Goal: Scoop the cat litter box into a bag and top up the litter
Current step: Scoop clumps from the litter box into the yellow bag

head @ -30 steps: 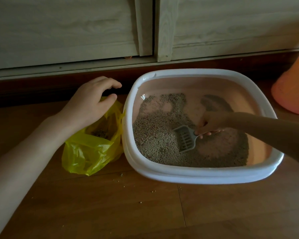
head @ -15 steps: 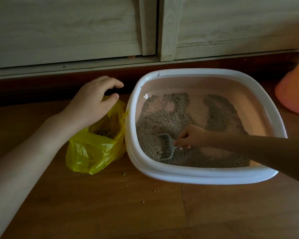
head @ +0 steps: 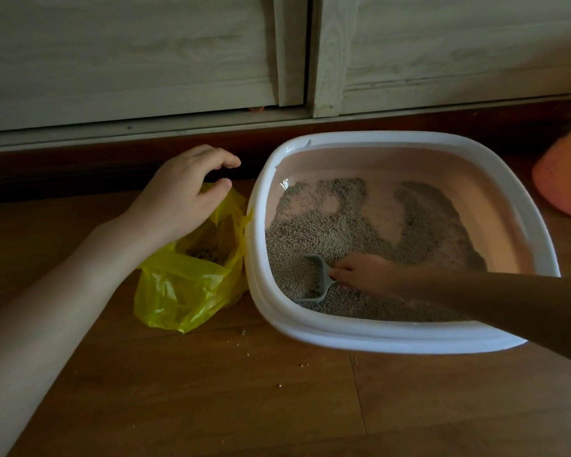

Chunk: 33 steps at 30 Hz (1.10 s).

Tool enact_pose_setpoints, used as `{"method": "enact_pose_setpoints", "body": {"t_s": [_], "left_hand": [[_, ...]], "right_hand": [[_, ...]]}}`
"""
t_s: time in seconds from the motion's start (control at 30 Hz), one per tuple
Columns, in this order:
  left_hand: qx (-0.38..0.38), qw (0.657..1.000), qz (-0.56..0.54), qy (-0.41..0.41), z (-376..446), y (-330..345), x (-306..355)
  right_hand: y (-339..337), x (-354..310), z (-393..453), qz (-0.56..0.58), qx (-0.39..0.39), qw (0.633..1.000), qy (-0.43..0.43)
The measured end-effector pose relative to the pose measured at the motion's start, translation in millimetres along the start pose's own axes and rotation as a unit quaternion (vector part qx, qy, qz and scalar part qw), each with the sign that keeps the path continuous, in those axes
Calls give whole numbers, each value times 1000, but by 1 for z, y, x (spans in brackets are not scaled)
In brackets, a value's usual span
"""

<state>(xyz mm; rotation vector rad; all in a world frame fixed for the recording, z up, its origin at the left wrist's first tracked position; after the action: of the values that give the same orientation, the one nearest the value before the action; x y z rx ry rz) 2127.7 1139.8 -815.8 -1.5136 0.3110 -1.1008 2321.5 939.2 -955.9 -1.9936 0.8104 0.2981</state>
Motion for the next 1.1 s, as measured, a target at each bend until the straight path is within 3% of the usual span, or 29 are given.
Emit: {"method": "enact_pose_setpoints", "body": {"t_s": [0.4,0.67,1.1], "left_hand": [[10,1000,7,2,-5,-5,4],[8,1000,2,8,-6,0,18],[5,1000,1,2,-8,-1,15]], "right_hand": [[-33,7,-37,39,140,989,6],[-56,8,-52,57,121,991,16],[-73,-1,-58,33,168,985,23]]}}
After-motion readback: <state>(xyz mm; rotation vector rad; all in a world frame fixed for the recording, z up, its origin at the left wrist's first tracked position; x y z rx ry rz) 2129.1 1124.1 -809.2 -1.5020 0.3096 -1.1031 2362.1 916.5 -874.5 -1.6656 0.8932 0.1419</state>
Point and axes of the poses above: each hand's wrist, its own z-axis towards the middle knuckle, its own y-axis out of the palm, x = y × z, the point moved 1 cm from there along z, towards the middle knuckle, and after that the axes turned 10 degrees about -y, right-handed, at the moved point
